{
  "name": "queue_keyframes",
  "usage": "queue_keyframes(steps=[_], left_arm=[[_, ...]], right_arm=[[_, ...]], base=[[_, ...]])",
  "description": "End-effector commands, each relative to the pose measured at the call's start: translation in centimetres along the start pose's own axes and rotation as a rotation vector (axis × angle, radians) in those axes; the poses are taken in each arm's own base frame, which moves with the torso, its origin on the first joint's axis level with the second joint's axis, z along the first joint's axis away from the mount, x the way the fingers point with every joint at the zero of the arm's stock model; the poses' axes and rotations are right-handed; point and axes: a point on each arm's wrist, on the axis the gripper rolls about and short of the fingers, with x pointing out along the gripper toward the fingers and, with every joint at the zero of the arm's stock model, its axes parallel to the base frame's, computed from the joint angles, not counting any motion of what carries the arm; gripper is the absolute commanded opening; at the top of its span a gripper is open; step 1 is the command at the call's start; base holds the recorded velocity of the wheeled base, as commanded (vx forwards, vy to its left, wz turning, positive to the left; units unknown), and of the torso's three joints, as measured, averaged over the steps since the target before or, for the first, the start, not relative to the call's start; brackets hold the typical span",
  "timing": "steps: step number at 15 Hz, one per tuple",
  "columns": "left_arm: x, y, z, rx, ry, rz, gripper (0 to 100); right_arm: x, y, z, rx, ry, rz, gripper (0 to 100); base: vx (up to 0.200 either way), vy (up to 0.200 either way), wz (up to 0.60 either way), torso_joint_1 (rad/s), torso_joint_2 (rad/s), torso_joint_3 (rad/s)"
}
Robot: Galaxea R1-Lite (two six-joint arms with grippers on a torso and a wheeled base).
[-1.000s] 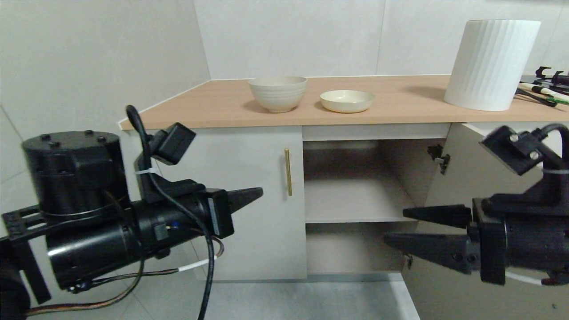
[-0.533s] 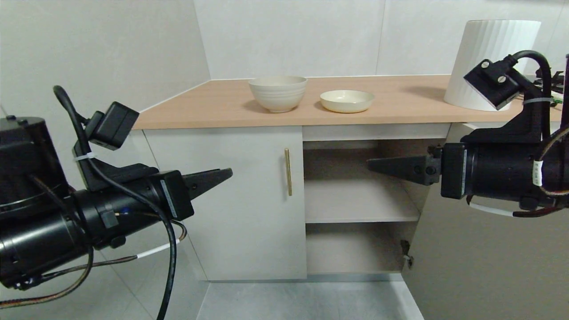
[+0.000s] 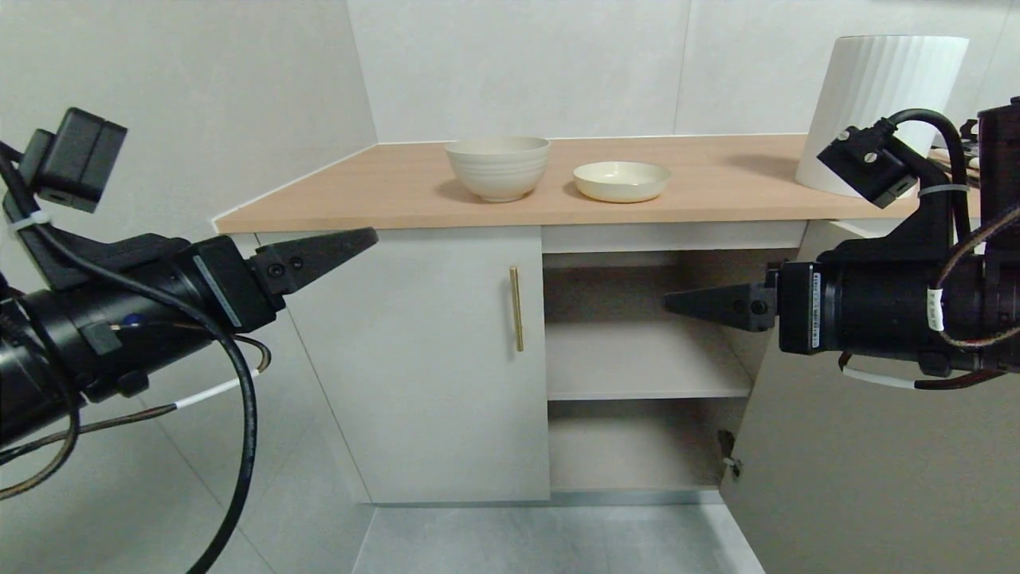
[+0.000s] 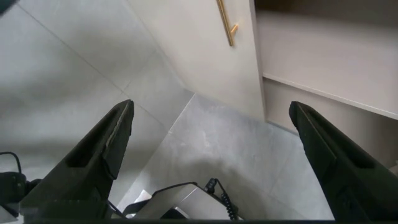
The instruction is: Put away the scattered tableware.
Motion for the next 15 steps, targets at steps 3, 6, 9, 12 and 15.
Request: queue_keyframes(steps=[3, 6, 9, 12, 15], left_arm=[[-0.6, 0.1, 0.8, 0.006, -0.028, 0.012, 100], [-1.1, 0.0, 1.1, -0.006, 0.024, 0.04, 100], [-1.2, 0.1, 1.4, -0.011, 0.04, 0.056, 100], [-1.2, 0.2, 1.6, -0.011, 0.035, 0.06, 100], [-1.3, 0.3, 1.6, -0.012, 0.032, 0.064, 100]], right_arm=[[-0.1, 0.0, 0.0, -0.001, -0.001, 0.002, 100], [-0.2, 0.0, 0.0, -0.001, -0.003, 0.002, 100], [-0.3, 0.1, 0.1, -0.002, -0.006, 0.005, 100], [-0.3, 0.1, 0.0, -0.001, -0.004, 0.007, 100], [-0.5, 0.2, 0.1, -0.001, -0.009, 0.013, 100]], base=[[0.0, 0.0, 0.0, 0.0, 0.0, 0.0], [0.0, 0.0, 0.0, 0.0, 0.0, 0.0], [0.2, 0.0, 0.0, 0.005, 0.0, 0.005], [0.2, 0.0, 0.0, 0.006, 0.0, -0.002], [0.2, 0.0, 0.0, 0.001, 0.0, 0.002]])
